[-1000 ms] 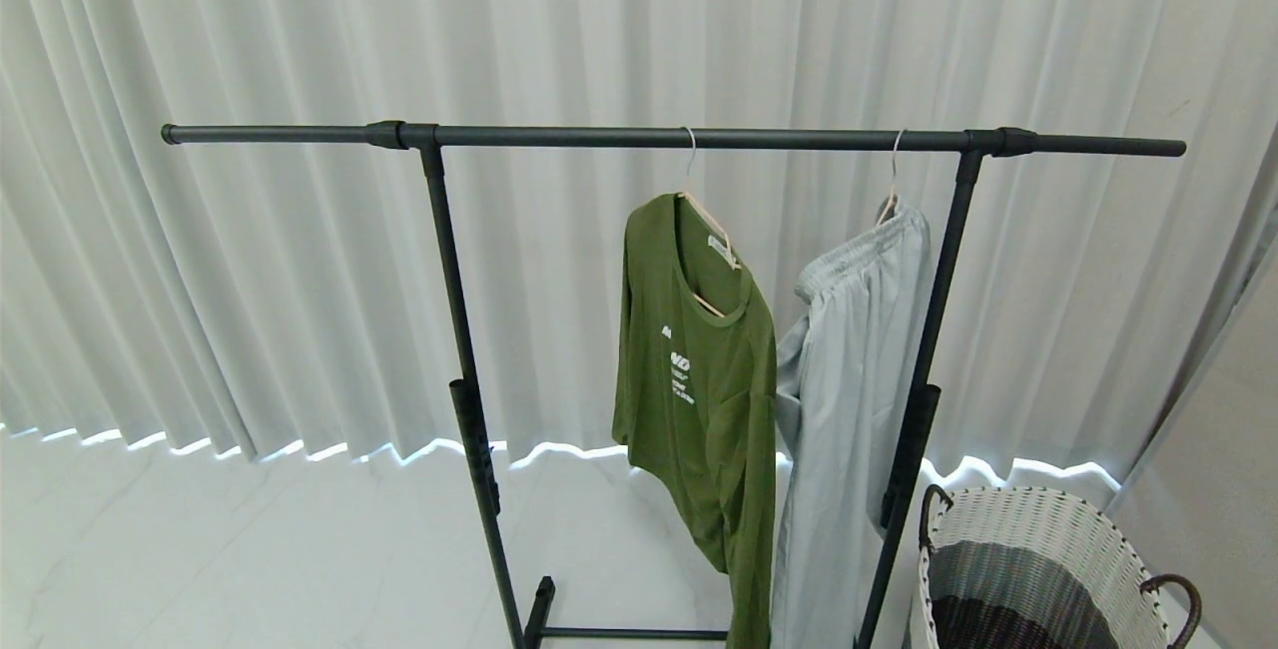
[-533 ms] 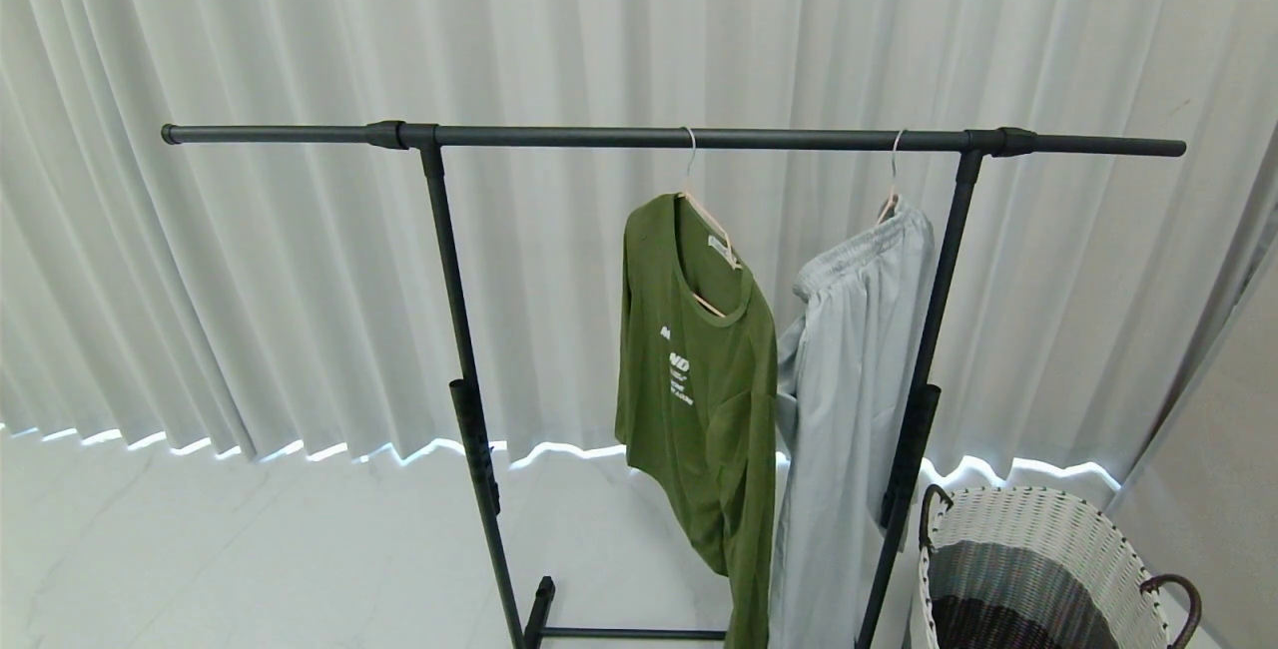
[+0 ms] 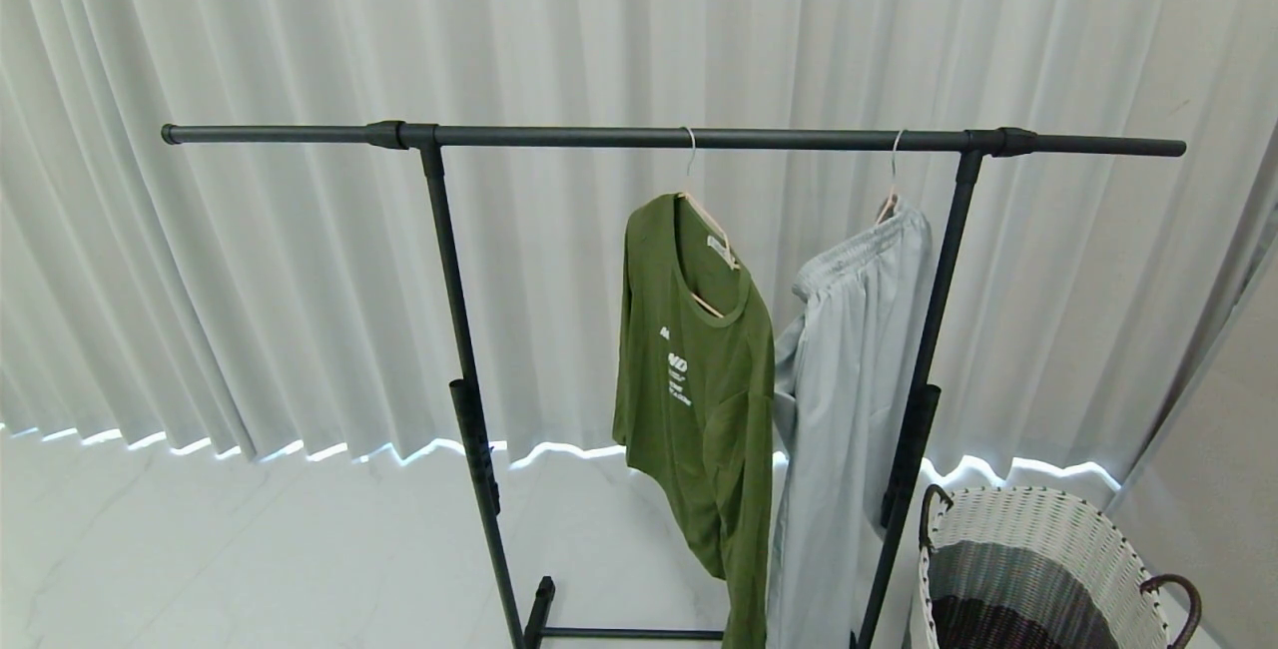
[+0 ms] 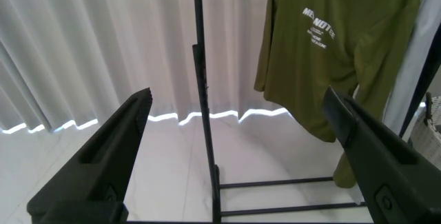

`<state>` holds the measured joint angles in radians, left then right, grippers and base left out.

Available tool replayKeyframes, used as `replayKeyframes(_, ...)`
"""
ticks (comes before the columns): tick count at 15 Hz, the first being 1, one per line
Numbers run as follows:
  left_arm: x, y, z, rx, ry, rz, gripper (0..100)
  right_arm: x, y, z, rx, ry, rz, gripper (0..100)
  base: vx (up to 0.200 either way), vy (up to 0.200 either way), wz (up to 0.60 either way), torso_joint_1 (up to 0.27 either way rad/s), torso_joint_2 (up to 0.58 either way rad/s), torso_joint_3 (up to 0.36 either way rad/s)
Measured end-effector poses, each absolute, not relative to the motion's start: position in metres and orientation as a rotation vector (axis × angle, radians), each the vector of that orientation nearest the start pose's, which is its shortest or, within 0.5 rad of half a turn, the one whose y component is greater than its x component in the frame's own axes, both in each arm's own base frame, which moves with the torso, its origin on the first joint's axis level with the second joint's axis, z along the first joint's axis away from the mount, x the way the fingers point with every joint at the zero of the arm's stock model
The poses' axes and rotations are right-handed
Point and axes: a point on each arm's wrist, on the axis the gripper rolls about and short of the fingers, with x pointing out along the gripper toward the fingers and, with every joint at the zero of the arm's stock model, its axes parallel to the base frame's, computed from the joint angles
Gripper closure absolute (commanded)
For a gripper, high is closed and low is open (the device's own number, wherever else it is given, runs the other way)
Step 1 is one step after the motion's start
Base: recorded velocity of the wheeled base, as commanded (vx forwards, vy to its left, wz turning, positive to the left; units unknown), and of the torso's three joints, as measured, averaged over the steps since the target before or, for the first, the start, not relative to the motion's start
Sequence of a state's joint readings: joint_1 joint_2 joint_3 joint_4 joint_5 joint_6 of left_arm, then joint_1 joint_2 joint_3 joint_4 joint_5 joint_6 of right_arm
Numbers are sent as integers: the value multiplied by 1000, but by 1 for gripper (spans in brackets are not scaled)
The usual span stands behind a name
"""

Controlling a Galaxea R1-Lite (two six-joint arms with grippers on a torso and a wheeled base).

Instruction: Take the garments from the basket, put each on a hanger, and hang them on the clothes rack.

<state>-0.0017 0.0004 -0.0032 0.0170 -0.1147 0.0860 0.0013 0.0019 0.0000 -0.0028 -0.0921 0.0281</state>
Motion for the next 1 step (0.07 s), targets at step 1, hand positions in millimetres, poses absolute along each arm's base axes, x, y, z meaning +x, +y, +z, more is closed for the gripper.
replayKeyframes(1,-23,-3,75,85,9,-117,0,-23,-2,76,29,-2,-91,0,0,0,0,0,0,0)
